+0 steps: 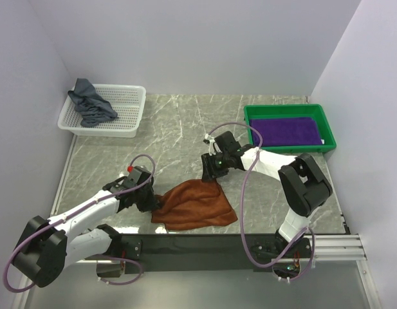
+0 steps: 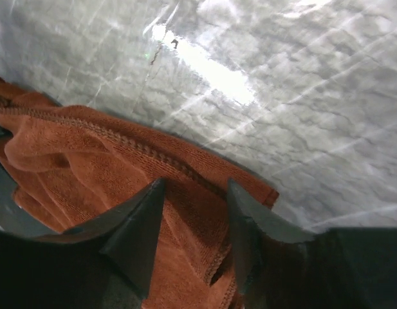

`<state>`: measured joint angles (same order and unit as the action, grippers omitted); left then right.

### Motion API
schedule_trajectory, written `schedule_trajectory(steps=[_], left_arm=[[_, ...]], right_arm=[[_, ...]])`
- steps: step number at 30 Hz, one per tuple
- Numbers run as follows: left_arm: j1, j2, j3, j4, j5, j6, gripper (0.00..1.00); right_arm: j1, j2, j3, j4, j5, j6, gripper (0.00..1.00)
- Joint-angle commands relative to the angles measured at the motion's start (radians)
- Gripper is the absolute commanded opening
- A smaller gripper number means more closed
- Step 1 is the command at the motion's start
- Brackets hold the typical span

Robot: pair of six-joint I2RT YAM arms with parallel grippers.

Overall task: Fold and stack the towels
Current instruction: Flatten out the crumpled towel

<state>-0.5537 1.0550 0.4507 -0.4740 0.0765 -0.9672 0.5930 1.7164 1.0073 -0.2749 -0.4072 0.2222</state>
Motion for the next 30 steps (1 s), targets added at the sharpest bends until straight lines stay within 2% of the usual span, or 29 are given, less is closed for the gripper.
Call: schedule_trajectory(steps=[1, 4, 6, 8, 10, 16, 23, 30], left_arm=[[-0.008, -0.009, -0.004, 0.009, -0.023, -0.010, 0.01], [-0.006, -0.007, -0.001, 0.008, -0.023, -0.010, 0.01], [-0.008, -0.009, -0.001, 0.005, -0.024, -0.011, 0.01], [-0.008, -0.013, -0.003, 0.005, -0.026, -0.013, 0.01], [-0.008, -0.013, -0.003, 0.005, -0.024, -0.013, 0.01], [-0.008, -0.013, 0.005, 0.000, -0.024, -0.011, 0.01], [-0.008, -0.018, 0.005, -0.002, -0.021, -0.013, 0.01], [-0.008, -0.030, 0.003, -0.005, -0.023, -0.016, 0.01]], right_arm=[[0.011, 0.002, 0.013, 0.039, -0.054, -0.033, 0.42], [0.010, -0.011, 0.017, 0.036, -0.051, -0.044, 0.20], [0.016, -0.026, 0.025, 0.023, -0.047, -0.055, 0.19], [0.018, -0.049, 0.034, 0.007, -0.053, -0.067, 0.07], [0.024, -0.063, 0.042, -0.010, -0.062, -0.075, 0.04], [0.068, -0.122, 0.027, -0.041, -0.076, -0.098, 0.09], [0.132, -0.143, -0.044, -0.029, -0.091, -0.095, 0.20], [0.191, -0.199, -0.084, -0.047, -0.024, -0.092, 0.22]])
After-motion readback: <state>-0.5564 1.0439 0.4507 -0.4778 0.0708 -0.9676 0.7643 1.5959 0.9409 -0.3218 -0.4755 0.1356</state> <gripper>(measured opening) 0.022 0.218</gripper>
